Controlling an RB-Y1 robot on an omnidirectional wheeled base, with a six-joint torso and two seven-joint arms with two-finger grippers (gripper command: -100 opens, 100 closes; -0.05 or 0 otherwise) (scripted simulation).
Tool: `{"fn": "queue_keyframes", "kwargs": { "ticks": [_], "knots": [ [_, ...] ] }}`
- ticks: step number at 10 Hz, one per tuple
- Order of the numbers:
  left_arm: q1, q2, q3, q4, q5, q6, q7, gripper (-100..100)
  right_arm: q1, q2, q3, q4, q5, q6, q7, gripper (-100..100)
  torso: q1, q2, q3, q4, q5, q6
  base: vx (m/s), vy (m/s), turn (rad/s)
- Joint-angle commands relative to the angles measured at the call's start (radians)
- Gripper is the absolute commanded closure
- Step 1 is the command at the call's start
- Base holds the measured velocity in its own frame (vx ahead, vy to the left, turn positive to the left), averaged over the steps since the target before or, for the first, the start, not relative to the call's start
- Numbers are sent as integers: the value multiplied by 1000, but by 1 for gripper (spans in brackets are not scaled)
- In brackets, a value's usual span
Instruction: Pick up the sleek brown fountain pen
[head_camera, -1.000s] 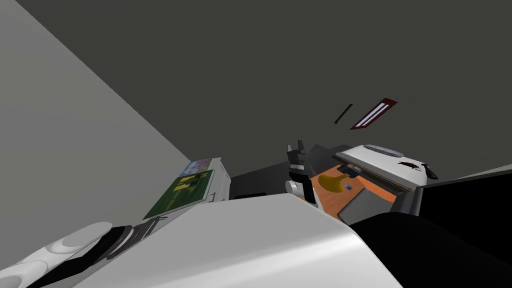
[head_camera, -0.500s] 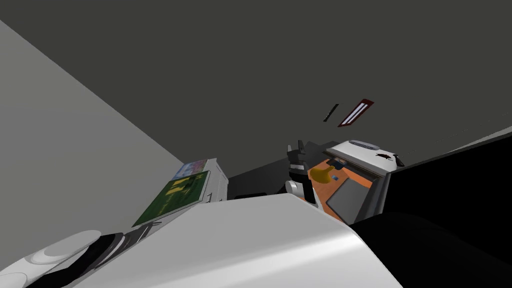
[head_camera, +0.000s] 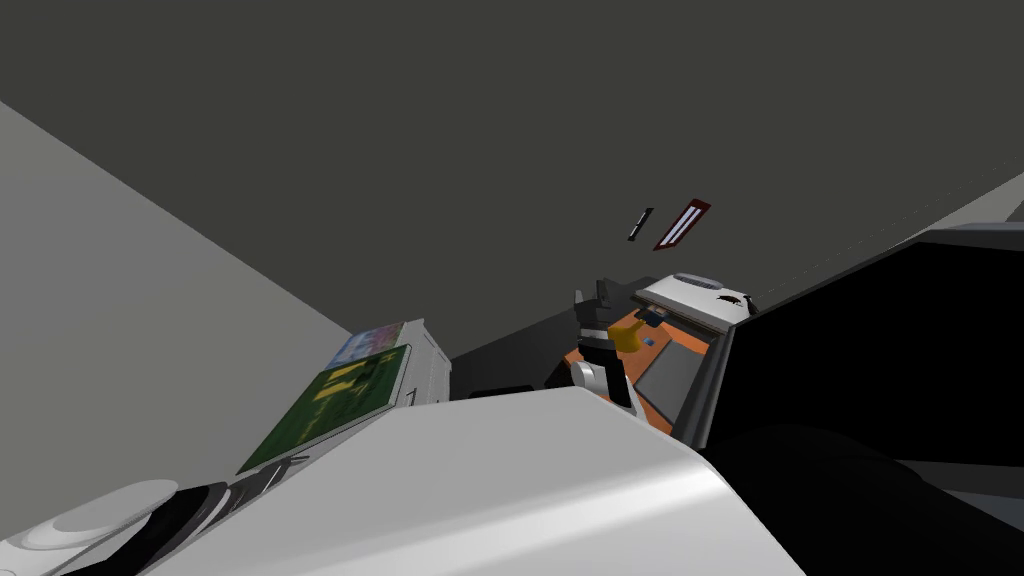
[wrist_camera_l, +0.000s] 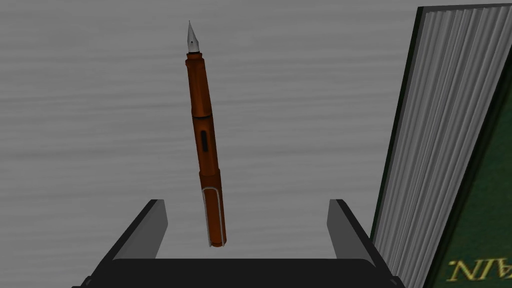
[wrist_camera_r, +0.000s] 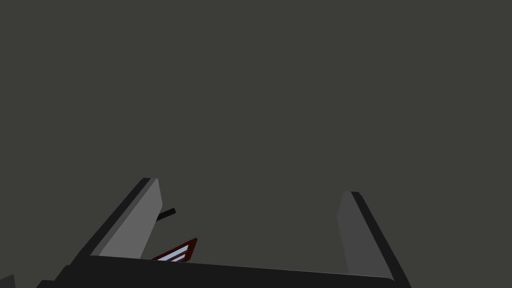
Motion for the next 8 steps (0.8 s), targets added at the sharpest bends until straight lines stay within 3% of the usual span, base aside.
{"fn": "queue_keyframes", "kwargs": {
  "ticks": [1, 7, 8],
  "knots": [
    [2, 3, -11, -5, 30, 3, 4, -100, 0, 0, 0, 0, 0, 0, 0, 0, 0, 0, 0, 0, 0, 0, 7, 5, 24],
    [2, 3, -11, -5, 30, 3, 4, -100, 0, 0, 0, 0, 0, 0, 0, 0, 1, -2, -1, 0, 0, 0, 0, 0, 1],
    [2, -26, -13, 6, 25, 31, 2, -100, 0, 0, 0, 0, 0, 0, 0, 0, 1, -2, -1, -1, 0, 0, -4, -3, -13]
  ]
}}
